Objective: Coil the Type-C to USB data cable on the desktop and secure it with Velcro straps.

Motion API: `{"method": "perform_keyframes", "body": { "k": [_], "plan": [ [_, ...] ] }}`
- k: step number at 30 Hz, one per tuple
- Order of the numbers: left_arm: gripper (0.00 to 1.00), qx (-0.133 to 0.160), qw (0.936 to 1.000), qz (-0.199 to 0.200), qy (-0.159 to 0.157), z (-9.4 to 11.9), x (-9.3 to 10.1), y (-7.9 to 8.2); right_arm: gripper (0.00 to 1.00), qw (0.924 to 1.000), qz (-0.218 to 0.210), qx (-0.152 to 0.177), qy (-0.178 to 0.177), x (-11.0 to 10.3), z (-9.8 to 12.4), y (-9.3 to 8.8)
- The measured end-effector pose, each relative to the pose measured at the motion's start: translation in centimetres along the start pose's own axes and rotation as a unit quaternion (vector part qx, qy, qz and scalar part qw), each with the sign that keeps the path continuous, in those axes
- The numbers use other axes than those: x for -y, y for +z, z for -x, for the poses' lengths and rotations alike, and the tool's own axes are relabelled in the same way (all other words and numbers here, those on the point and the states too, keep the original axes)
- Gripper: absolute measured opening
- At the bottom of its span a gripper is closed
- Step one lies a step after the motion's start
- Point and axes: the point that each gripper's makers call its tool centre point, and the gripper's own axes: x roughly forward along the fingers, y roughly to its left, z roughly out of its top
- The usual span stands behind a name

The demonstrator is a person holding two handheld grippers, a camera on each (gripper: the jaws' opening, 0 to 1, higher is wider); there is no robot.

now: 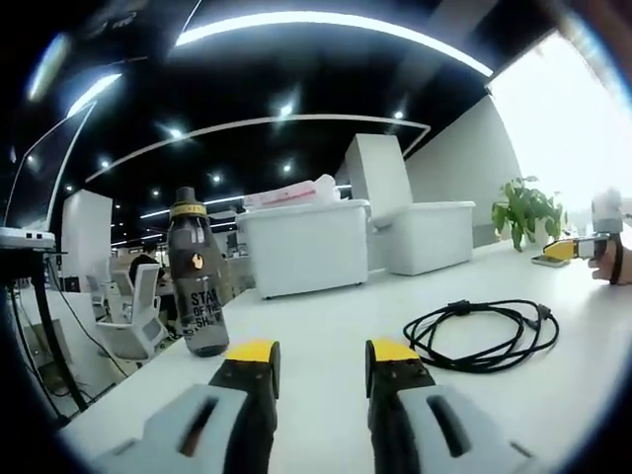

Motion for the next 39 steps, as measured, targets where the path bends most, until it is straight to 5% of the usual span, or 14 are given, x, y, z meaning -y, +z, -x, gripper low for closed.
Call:
{"method": "perform_keyframes", "body": {
  "k": [39],
  "plan": [
    [0.36, -0.016, 0.9991, -0.034, -0.019, -0.4, 1.1, -0.5, 0.49, 1.0000, 0.004, -0.004, 0.001, 0.0, 0.0, -0.1]
  ]
}}
